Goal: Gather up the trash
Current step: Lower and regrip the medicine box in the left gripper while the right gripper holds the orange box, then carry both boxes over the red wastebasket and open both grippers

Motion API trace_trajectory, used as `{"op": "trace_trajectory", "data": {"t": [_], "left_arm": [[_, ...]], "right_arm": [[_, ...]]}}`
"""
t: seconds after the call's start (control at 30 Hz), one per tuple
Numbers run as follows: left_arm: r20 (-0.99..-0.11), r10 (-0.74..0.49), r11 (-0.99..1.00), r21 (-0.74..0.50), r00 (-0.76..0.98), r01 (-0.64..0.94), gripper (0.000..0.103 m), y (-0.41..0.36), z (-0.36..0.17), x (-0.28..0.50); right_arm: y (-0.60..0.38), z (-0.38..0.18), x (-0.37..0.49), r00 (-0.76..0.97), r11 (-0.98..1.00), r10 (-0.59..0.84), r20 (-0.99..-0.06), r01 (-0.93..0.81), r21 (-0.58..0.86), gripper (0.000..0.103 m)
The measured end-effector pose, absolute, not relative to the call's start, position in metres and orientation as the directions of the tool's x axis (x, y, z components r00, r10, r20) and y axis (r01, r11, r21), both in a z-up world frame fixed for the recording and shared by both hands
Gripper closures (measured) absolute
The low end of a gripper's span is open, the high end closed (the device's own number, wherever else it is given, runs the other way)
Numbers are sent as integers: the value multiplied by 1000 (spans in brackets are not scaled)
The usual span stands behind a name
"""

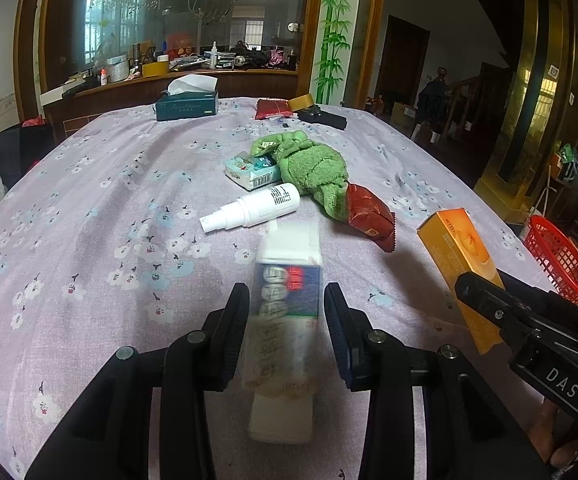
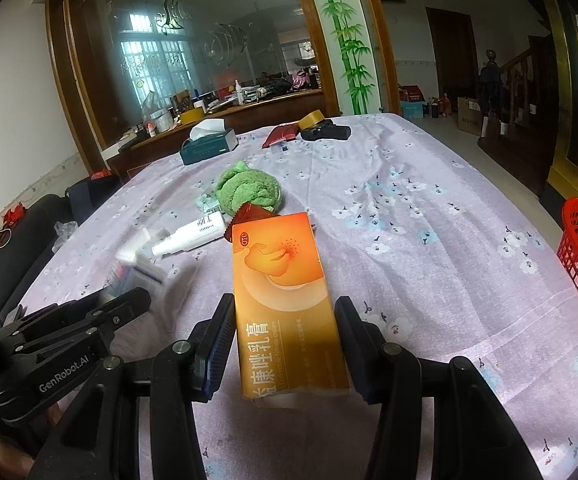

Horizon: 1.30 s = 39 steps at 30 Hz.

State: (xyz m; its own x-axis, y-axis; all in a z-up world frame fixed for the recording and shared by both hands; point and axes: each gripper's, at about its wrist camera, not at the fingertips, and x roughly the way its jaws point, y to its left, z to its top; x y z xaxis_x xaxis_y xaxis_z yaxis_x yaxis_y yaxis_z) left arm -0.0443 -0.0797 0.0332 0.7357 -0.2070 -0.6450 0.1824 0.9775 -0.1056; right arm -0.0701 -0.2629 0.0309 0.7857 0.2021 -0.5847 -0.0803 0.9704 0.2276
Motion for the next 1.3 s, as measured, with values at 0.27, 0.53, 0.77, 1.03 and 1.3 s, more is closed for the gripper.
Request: {"op": "trace_trajectory", "data": {"t": [0.27, 0.53, 0.77, 1.03, 1.3], "left_arm": [[-631, -222, 974, -112, 743, 195, 66, -79, 36, -48], [-701, -259, 966, -177, 664, 190, 53, -74, 31, -41], [-735, -271, 962, -180, 621, 207, 48, -89, 27, -27], [-776, -244, 968, -158, 581, 195, 70, -97, 16, -15], [-731, -281, 959, -181, 622, 221, 70, -97, 37, -29]], "right_arm": [[-261, 39, -75, 804, 978, 175, -568, -74, 196, 49], [-267, 47, -86, 807, 976, 176, -564, -68, 208, 49], [-267, 48, -94, 810, 972, 194, -553, -81, 222, 49], [-281, 48, -99, 813, 966, 199, -547, -68, 250, 49], [-287, 50, -102, 822, 960, 204, -532, -62, 271, 49]]}}
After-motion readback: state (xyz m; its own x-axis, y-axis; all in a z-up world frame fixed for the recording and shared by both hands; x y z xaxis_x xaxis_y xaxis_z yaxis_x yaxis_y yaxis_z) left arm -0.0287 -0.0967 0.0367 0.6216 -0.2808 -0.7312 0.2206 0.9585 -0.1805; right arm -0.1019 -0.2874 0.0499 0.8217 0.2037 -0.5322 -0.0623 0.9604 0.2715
